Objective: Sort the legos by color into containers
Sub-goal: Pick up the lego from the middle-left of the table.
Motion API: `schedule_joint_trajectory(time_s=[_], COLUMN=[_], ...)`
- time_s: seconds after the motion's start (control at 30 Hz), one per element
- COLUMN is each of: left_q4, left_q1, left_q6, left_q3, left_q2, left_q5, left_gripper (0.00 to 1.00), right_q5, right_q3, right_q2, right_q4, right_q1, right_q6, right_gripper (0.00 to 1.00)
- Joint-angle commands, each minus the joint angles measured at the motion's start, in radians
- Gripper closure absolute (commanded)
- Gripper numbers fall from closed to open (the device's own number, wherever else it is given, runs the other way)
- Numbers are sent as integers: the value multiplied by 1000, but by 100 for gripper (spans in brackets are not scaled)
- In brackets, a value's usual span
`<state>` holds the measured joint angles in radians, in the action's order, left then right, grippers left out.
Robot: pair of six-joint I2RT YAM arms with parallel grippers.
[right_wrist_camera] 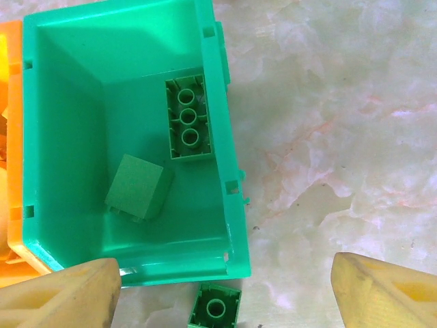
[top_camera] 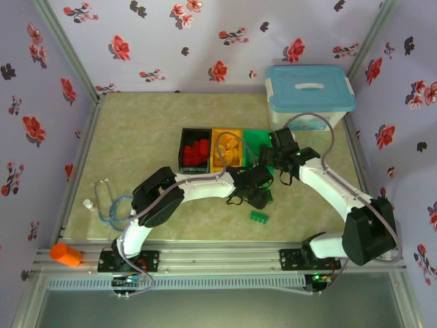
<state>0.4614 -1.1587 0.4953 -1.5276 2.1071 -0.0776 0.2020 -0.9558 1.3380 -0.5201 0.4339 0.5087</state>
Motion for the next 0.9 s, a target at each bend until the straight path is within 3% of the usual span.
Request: schedule_joint_trajectory(time_s=[0.0,0.47,0.87], left_q4=[54,59,29], left_q1=[-4,-4,56], left_q6=[18,13,-29], left_q3=[-24,-27,12], left_q2=[31,28,-141], left_q5=[-14,-59,-86], left_gripper=[26,33,34], right_q5=[-8,-22,-15], right_q3=[19,30,29], right_q2=[-30,-35,-39], right_q4=[15,16,18], right_q1=[-9,-10,-10], right_q6=[20,25,29], right_gripper=[19,20,21])
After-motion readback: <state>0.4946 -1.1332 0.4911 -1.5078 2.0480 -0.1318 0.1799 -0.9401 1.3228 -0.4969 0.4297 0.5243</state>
